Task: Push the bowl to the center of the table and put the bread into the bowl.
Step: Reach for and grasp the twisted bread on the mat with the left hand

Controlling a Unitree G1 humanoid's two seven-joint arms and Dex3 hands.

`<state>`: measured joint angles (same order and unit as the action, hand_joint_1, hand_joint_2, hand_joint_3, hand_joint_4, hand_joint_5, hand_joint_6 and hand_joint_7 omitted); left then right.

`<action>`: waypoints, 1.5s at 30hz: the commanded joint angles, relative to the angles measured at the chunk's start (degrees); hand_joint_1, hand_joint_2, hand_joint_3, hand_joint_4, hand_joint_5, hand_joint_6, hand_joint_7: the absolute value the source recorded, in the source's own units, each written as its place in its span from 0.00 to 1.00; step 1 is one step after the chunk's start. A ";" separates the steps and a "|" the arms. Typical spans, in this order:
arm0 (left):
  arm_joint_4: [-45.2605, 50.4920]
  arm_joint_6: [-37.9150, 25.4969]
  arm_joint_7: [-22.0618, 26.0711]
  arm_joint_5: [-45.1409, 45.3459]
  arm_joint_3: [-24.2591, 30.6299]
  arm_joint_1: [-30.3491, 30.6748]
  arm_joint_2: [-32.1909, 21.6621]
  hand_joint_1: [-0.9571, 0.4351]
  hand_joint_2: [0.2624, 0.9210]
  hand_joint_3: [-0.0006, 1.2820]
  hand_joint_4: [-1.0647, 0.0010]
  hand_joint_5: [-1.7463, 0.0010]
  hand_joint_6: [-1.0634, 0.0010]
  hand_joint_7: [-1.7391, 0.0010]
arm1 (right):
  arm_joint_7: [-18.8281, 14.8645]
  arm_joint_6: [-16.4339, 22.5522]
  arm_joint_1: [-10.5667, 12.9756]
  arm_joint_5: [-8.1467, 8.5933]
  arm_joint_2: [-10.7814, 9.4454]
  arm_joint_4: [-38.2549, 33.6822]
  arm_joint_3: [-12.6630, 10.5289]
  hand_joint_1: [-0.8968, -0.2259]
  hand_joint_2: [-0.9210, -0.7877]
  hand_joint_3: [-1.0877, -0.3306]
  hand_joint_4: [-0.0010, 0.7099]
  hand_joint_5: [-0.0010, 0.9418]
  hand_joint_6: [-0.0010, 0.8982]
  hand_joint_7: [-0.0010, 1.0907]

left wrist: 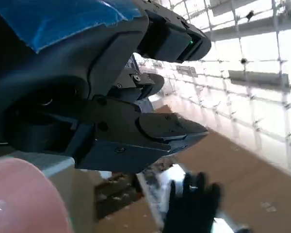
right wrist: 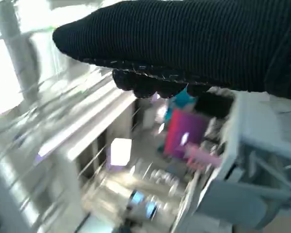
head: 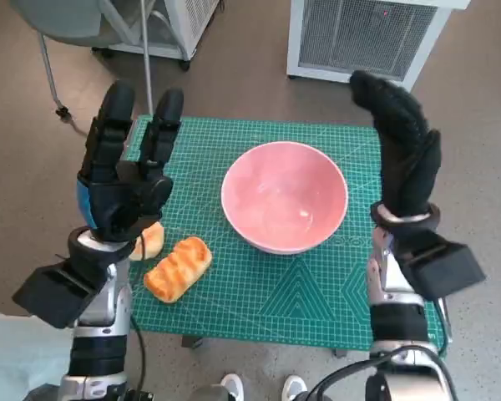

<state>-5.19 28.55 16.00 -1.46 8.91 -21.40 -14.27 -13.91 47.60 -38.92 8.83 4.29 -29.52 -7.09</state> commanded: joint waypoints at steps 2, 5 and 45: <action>24.17 -30.37 9.22 29.80 -2.56 7.36 -11.61 0.50 0.83 0.04 0.91 1.00 0.78 1.00 | -0.69 -3.82 3.94 0.66 0.24 5.77 1.46 0.54 0.00 0.38 0.39 0.01 0.00 0.66; 30.29 -39.00 16.14 36.33 -4.74 8.01 -12.34 0.56 0.74 0.01 0.97 1.00 0.84 1.00 | -0.48 -4.17 4.23 0.65 0.08 6.59 1.58 0.54 0.00 0.38 0.39 0.01 0.00 0.66; 44.76 -55.50 31.24 43.13 -11.74 18.56 -22.62 0.55 0.71 0.01 0.91 1.00 0.78 0.99 | 0.51 -6.10 6.28 0.24 -0.79 9.09 2.10 0.55 0.00 0.38 0.40 0.02 0.00 0.65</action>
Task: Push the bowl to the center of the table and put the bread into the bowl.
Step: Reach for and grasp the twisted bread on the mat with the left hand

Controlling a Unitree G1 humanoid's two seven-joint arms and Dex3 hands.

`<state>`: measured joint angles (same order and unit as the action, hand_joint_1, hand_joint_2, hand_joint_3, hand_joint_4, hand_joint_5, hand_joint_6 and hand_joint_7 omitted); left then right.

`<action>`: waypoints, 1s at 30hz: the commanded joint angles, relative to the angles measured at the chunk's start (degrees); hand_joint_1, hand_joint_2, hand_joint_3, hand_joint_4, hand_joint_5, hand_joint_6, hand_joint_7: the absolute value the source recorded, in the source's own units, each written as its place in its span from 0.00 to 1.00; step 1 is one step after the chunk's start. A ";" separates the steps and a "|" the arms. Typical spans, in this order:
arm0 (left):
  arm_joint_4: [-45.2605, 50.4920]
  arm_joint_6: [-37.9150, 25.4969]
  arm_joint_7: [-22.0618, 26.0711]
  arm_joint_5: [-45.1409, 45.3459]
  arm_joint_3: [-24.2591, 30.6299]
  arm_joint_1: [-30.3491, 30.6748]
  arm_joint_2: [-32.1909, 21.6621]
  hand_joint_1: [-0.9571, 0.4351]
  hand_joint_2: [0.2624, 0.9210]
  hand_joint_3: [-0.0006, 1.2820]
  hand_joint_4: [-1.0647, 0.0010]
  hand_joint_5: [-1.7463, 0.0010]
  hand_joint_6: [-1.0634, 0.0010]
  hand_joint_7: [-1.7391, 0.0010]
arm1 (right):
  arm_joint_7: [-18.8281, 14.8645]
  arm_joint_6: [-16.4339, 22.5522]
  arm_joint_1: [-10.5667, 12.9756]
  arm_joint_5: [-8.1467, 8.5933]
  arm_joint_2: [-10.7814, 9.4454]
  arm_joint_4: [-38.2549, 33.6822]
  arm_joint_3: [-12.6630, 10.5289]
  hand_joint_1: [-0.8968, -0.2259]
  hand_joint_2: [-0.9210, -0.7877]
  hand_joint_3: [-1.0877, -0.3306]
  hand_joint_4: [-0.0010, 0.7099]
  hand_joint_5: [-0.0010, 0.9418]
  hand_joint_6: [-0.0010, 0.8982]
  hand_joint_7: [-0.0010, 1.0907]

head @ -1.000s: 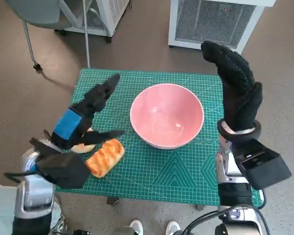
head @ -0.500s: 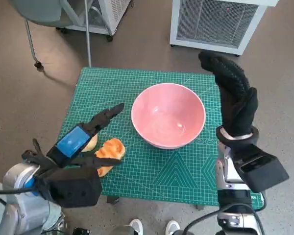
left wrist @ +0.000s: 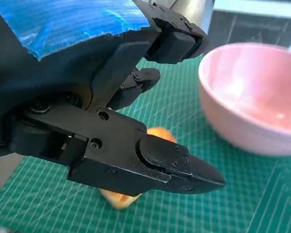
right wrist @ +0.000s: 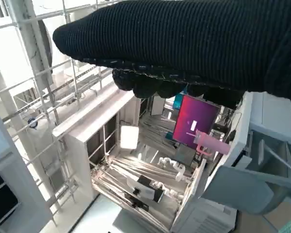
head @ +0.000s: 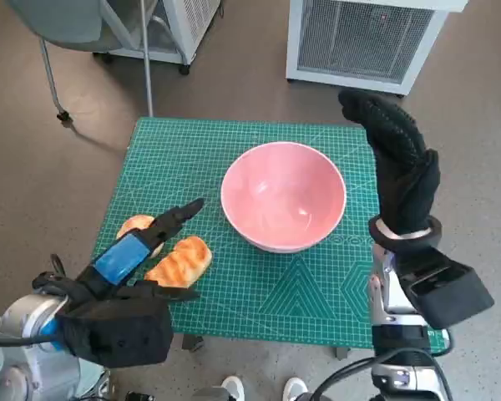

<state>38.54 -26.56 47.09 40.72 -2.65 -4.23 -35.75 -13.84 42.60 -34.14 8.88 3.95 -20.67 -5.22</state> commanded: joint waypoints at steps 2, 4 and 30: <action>0.86 -0.20 -0.04 0.97 -0.05 1.95 -1.49 0.54 0.71 0.01 0.91 1.00 0.78 0.99 | 0.44 -1.16 1.57 0.19 -0.52 0.32 0.26 0.56 0.00 0.38 0.40 0.02 0.00 0.65; 0.61 -0.02 -0.25 0.98 0.06 2.49 -1.77 0.53 0.71 0.01 0.91 1.00 0.78 0.99 | 0.46 -1.20 1.68 0.18 -0.58 0.43 0.28 0.56 0.00 0.38 0.40 0.02 0.00 0.65; -9.21 -0.35 -4.40 3.14 -3.27 4.36 -1.23 0.50 0.73 0.00 0.90 1.00 0.78 1.00 | 1.17 -1.66 2.37 0.15 -1.09 1.10 0.44 0.56 0.00 0.37 0.40 0.02 0.00 0.65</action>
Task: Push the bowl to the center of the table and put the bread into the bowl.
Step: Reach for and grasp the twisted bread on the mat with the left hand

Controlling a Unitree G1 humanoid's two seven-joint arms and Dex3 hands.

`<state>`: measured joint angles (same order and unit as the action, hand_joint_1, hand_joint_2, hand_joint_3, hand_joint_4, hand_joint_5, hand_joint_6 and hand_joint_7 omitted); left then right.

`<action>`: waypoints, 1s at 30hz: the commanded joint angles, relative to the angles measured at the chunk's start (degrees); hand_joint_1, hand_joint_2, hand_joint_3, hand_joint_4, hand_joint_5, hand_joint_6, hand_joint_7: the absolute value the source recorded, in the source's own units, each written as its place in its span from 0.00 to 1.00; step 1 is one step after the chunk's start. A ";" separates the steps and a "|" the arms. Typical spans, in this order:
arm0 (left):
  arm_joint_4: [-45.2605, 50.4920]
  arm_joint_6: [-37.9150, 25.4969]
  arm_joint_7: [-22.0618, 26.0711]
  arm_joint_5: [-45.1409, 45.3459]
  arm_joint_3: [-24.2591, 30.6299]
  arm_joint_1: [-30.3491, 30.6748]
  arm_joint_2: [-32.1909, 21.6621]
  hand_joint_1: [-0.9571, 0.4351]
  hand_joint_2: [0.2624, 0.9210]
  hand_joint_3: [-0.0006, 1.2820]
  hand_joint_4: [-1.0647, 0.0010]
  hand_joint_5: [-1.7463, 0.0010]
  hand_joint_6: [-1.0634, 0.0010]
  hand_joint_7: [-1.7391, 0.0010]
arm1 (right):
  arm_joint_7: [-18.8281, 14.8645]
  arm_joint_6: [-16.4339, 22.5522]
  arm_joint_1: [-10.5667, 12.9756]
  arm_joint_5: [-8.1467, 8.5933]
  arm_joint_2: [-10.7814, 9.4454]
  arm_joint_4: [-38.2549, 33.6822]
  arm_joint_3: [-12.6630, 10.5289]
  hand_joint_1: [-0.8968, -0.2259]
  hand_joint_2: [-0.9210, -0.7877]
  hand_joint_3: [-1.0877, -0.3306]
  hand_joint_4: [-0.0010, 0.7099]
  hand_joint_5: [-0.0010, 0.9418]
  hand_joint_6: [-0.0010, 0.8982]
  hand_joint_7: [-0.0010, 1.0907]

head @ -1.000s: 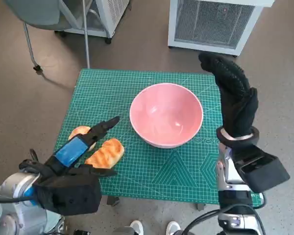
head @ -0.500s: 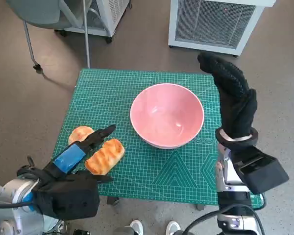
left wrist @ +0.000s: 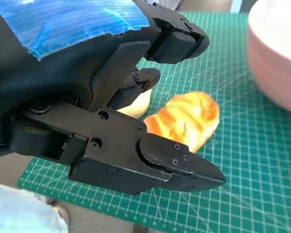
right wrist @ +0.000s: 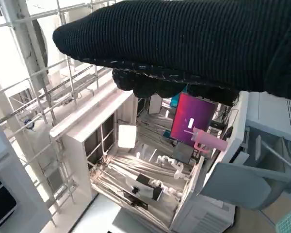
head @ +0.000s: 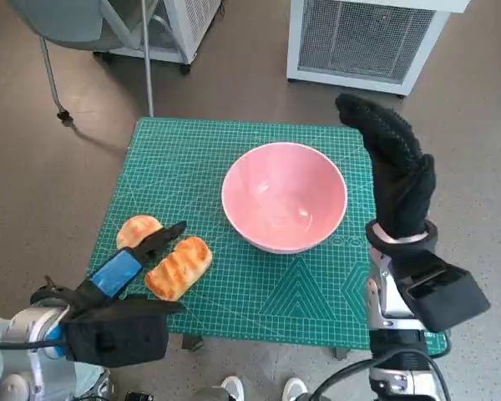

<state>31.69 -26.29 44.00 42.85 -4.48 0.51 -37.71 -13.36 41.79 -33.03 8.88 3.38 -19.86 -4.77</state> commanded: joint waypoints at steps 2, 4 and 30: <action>-3.87 -0.76 -2.17 1.36 -2.30 -0.78 1.15 0.50 0.73 0.00 0.89 1.00 0.78 1.00 | 0.86 -0.86 1.36 -0.05 -0.62 0.50 0.07 0.56 0.00 0.37 0.40 0.02 0.00 0.65; -5.45 -0.95 -3.12 1.77 -3.24 -1.30 1.62 0.50 0.73 0.00 0.88 0.99 0.77 0.99 | 1.01 -0.89 1.41 -0.21 -0.67 0.66 0.14 0.56 0.00 0.37 0.40 0.02 0.00 0.65; -26.85 2.52 -19.20 6.34 -13.01 -6.97 7.73 0.64 0.89 0.03 0.67 0.42 0.61 0.89 | 1.27 -0.86 1.47 -0.06 -0.50 0.62 0.16 0.56 0.00 0.38 0.40 0.02 0.00 0.65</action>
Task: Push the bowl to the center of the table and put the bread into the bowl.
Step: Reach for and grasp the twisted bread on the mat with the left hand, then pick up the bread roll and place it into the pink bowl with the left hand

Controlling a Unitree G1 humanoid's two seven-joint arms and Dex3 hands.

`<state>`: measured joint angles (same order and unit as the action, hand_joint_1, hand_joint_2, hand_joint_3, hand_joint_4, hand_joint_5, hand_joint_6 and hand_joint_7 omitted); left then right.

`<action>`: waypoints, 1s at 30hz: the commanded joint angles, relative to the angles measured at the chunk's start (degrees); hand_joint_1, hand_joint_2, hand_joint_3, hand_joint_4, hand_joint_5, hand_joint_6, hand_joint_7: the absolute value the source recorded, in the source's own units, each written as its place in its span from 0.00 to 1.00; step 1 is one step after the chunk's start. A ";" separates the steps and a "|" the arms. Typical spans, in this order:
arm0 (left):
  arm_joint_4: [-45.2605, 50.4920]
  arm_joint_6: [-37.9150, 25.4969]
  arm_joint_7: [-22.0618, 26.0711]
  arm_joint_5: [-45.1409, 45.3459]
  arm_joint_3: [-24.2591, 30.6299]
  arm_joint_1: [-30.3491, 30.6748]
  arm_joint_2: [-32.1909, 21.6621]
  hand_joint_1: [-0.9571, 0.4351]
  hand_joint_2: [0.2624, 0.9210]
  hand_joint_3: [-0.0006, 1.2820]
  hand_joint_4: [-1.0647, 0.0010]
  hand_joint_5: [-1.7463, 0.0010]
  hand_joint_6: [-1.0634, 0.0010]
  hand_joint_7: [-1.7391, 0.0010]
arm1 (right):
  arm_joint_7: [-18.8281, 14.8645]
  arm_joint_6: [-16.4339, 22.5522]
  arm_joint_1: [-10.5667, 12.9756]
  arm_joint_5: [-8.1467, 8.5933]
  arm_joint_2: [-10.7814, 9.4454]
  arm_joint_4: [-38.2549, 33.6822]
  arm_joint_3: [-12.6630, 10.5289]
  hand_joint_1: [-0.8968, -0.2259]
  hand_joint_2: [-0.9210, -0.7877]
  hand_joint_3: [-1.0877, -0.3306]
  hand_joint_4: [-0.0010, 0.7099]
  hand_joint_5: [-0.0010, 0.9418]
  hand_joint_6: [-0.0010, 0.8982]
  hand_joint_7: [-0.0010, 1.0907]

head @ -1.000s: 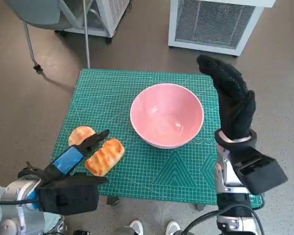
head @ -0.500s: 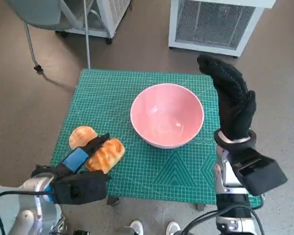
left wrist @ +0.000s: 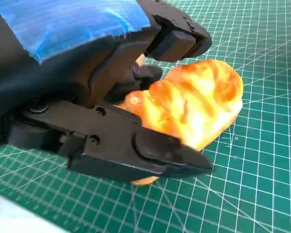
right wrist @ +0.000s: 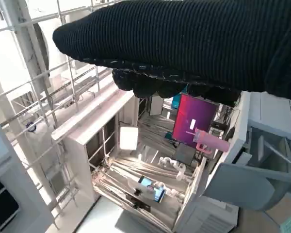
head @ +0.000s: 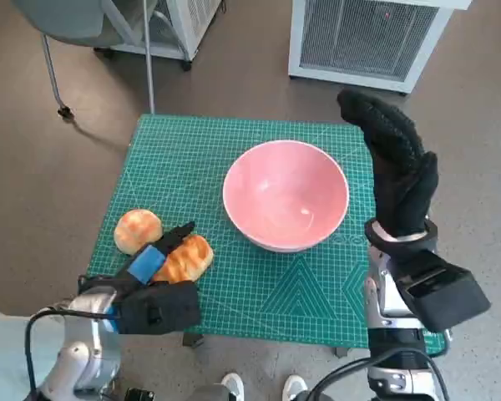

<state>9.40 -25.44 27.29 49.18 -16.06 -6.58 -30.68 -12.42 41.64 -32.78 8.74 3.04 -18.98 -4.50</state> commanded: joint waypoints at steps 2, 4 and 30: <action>-6.43 3.30 -5.15 0.26 -1.84 -0.06 0.59 0.79 0.93 0.09 0.57 0.32 0.59 0.81 | 0.27 -0.72 1.22 0.21 -0.18 -0.35 -0.12 0.56 0.00 0.38 0.40 0.02 0.00 0.65; -8.07 5.44 -8.39 0.41 -2.06 -0.03 0.31 0.83 0.90 0.18 0.51 0.27 0.60 0.59 | 0.23 -0.77 1.22 0.33 -0.20 -0.38 -0.13 0.56 0.00 0.38 0.40 0.02 0.00 0.65; 6.38 18.81 -22.83 -4.14 6.59 2.89 -1.50 0.69 0.85 0.23 0.39 0.25 0.47 0.32 | 0.02 -0.15 0.53 0.99 -0.44 -1.88 -0.35 0.56 0.00 0.38 0.40 0.02 0.00 0.65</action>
<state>11.19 -7.39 4.73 46.52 -11.98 -3.03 -32.83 -12.43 41.66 -32.82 9.13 2.95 -19.90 -4.58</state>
